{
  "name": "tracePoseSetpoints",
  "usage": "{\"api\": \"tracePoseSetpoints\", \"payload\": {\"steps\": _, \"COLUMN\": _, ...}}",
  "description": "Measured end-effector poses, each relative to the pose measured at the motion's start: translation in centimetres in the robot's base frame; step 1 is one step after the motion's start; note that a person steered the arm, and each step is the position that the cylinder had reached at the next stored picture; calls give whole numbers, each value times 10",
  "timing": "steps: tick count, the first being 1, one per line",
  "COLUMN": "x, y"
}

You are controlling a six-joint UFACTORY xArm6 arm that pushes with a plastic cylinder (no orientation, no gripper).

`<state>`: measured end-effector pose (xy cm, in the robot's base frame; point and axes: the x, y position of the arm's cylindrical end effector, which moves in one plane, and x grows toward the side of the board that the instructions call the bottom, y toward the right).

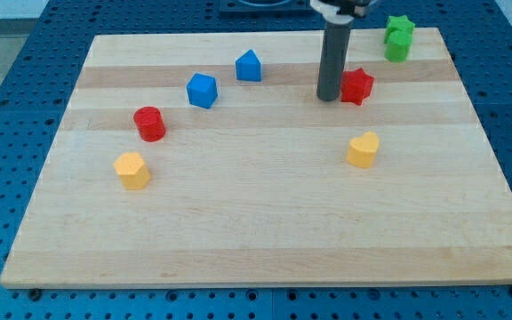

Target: Place the red star horizontally at right side of the blue triangle

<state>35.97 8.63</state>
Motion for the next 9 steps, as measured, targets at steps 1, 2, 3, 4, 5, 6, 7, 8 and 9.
{"api": "tracePoseSetpoints", "payload": {"steps": 1, "x": 29, "y": 6}}
{"api": "tracePoseSetpoints", "payload": {"steps": 2, "x": 24, "y": 45}}
{"api": "tracePoseSetpoints", "payload": {"steps": 3, "x": -8, "y": 65}}
{"api": "tracePoseSetpoints", "payload": {"steps": 4, "x": -58, "y": 65}}
{"api": "tracePoseSetpoints", "payload": {"steps": 5, "x": -85, "y": 68}}
{"api": "tracePoseSetpoints", "payload": {"steps": 6, "x": -68, "y": 77}}
{"api": "tracePoseSetpoints", "payload": {"steps": 7, "x": -44, "y": 77}}
{"api": "tracePoseSetpoints", "payload": {"steps": 8, "x": -31, "y": 55}}
{"api": "tracePoseSetpoints", "payload": {"steps": 9, "x": -37, "y": 29}}
